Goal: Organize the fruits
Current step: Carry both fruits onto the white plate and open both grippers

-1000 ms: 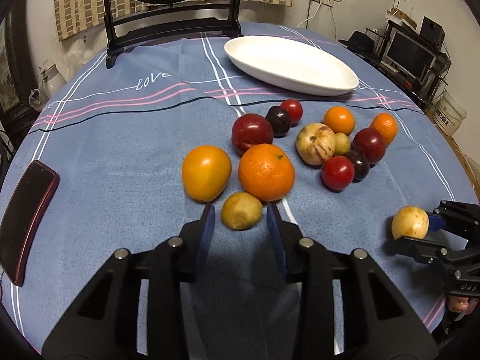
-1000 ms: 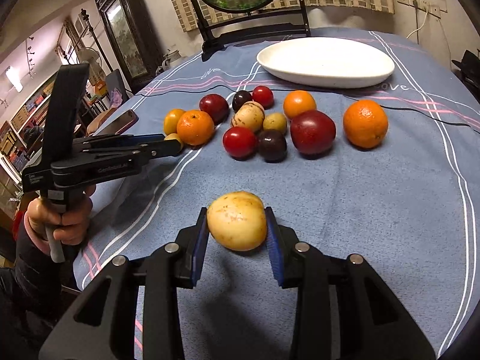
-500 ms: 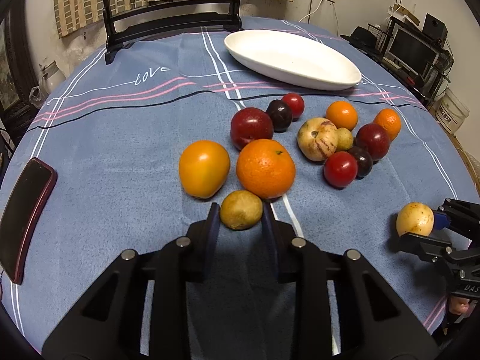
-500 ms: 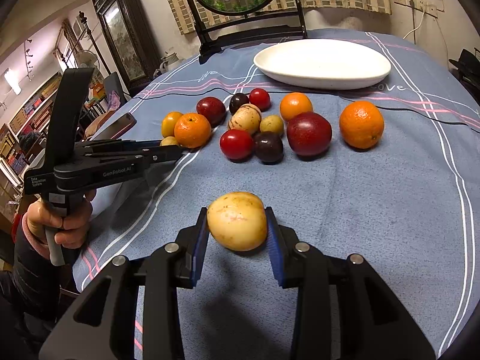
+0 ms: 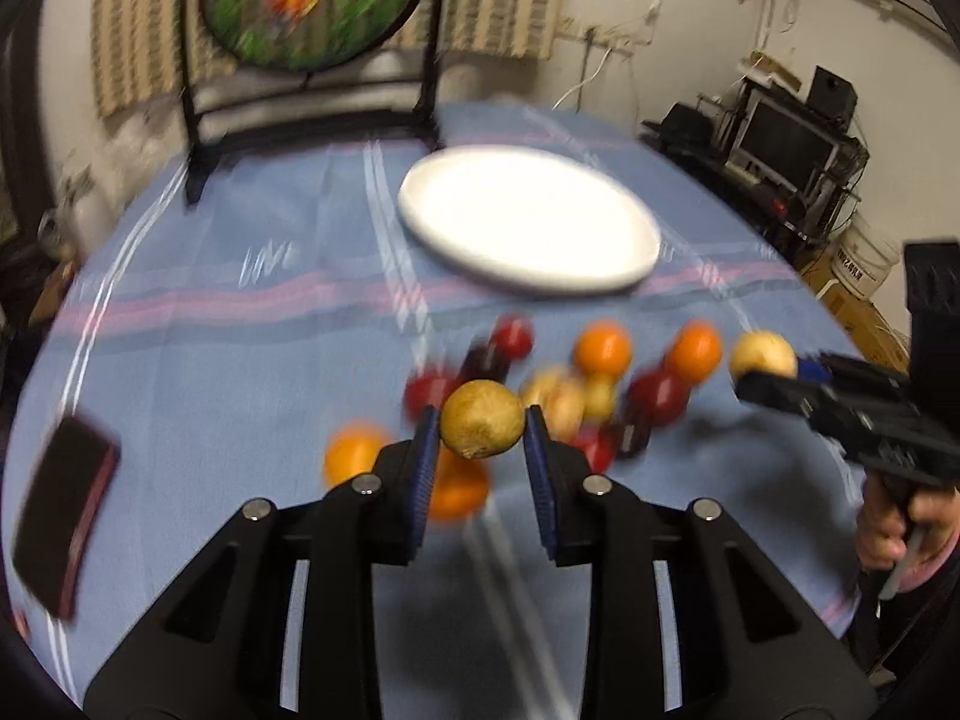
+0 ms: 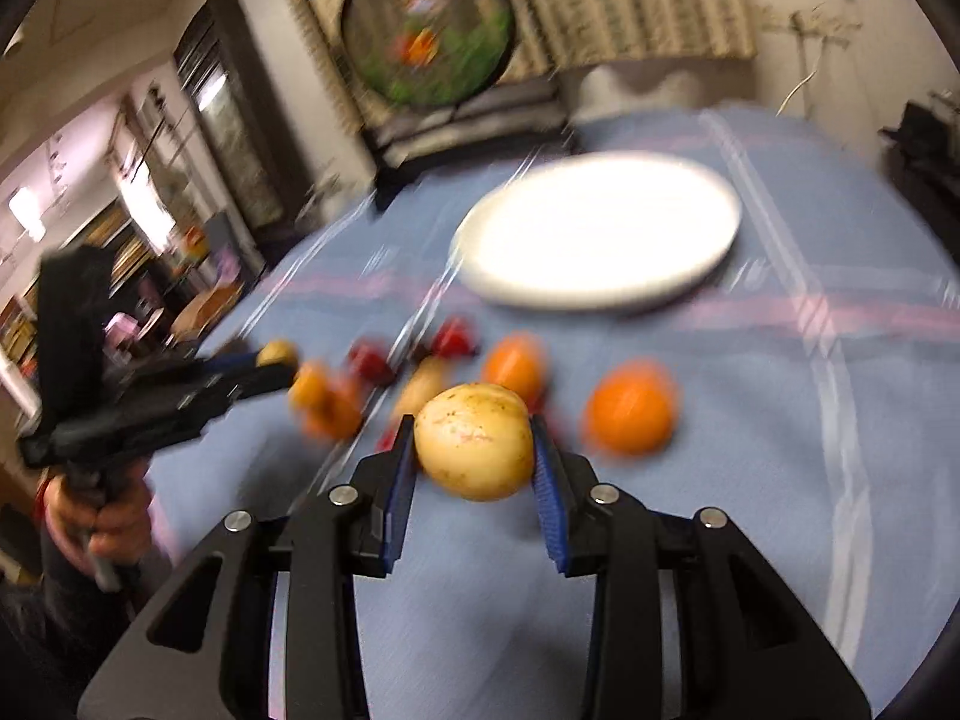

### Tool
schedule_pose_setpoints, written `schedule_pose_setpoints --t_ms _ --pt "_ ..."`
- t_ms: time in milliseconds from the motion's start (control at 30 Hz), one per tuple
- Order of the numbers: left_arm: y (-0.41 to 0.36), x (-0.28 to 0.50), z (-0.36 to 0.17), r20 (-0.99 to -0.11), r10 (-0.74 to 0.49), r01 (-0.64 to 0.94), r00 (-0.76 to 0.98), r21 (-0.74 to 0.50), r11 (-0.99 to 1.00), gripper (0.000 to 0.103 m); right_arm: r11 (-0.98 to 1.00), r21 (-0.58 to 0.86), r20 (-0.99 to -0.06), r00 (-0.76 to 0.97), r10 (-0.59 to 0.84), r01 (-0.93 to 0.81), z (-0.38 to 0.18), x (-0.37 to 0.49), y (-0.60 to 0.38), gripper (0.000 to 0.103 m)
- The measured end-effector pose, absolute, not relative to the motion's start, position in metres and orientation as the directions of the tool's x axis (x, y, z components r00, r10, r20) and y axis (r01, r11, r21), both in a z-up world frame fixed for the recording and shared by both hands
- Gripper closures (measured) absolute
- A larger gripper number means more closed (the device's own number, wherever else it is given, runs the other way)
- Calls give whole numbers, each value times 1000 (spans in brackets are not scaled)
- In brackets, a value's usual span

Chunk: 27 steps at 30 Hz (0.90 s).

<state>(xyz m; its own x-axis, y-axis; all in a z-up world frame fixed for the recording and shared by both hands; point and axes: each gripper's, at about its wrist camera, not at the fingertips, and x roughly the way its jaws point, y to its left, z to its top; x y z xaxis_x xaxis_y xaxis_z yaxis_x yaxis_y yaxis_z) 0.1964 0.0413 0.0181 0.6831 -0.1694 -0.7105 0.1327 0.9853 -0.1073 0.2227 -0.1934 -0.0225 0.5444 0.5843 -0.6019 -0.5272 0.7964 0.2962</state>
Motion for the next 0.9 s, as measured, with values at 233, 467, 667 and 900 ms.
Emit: schedule_pose_setpoints --t_ms 233,467,667,900 --pt "0 317 26 -735 -203 176 647 -115 978 74 879 231 -652 604 457 -417 -23 354 -190 66" --pt "-14 397 -10 -813 -144 125 564 -89 988 74 899 173 -740 550 387 -402 -53 411 -176 66" --pt "-12 417 -35 -848 -124 101 516 -83 991 74 893 136 -767 525 369 -429 -63 417 -164 66" --pt "-5 399 -14 -812 -67 47 580 -48 998 29 887 120 -746 550 377 -446 -49 404 -166 53"
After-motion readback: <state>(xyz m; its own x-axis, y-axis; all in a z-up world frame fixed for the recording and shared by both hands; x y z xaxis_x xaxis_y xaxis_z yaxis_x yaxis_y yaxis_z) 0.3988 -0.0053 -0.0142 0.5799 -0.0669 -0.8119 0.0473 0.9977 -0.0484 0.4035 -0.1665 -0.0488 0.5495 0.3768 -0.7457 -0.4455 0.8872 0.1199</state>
